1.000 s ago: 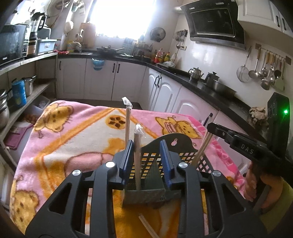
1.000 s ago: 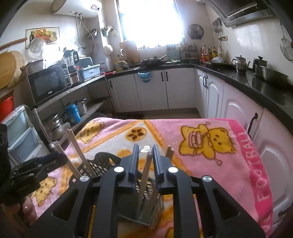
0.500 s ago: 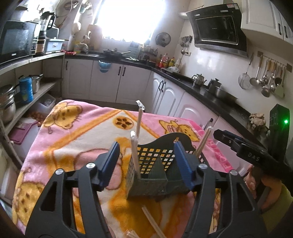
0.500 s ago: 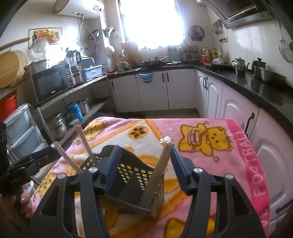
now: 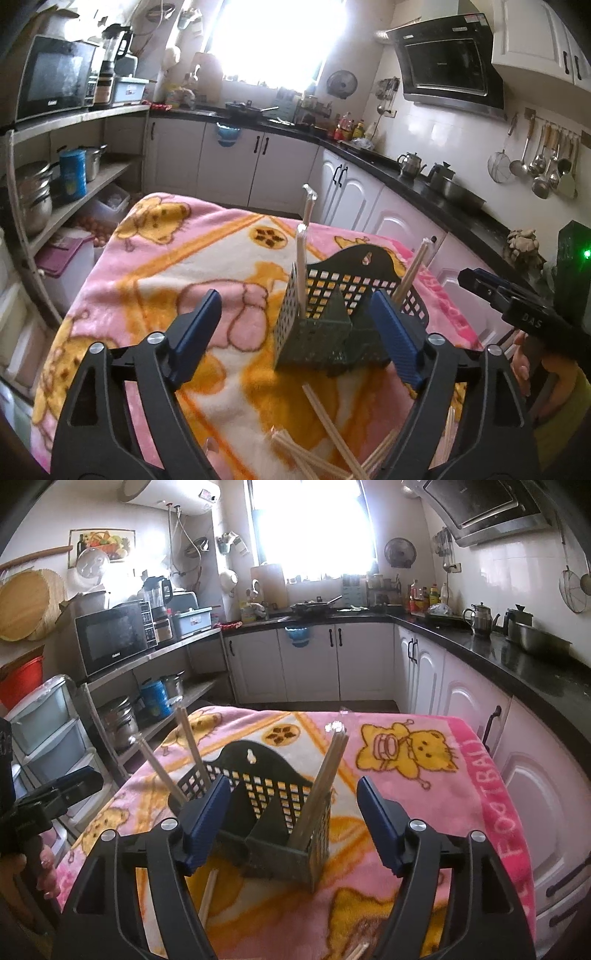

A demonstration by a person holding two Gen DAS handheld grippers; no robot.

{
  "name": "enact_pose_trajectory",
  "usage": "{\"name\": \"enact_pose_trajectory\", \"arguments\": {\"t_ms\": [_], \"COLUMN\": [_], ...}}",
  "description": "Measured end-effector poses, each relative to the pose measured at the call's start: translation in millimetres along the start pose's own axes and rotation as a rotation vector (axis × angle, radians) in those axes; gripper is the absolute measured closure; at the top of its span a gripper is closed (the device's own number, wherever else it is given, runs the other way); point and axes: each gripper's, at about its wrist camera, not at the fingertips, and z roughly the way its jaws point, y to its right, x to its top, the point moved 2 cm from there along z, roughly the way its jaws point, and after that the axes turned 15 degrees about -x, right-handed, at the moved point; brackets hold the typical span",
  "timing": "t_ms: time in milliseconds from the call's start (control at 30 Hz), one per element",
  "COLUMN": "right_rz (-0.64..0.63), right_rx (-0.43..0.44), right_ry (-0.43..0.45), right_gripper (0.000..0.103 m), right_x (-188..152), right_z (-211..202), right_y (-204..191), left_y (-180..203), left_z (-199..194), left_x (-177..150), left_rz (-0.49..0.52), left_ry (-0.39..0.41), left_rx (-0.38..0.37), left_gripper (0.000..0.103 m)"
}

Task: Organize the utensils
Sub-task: 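Withdraw both open tools from the caddy toward the loose chopsticks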

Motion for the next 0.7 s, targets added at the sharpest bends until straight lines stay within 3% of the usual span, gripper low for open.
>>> {"name": "enact_pose_trajectory", "arguments": {"t_ms": [700], "right_rz": [-0.024], "right_rx": [-0.003], "right_ry": [-0.047], "right_gripper": [0.032], "right_x": [-46.4], "right_z": [-35.5], "right_y": [6.4], "left_y": [7.6], "left_z": [-17.3], "left_x": [-53.7], "left_rz": [-0.028], "left_ry": [-0.079], "left_rx": [-0.033], "left_gripper": [0.022]}}
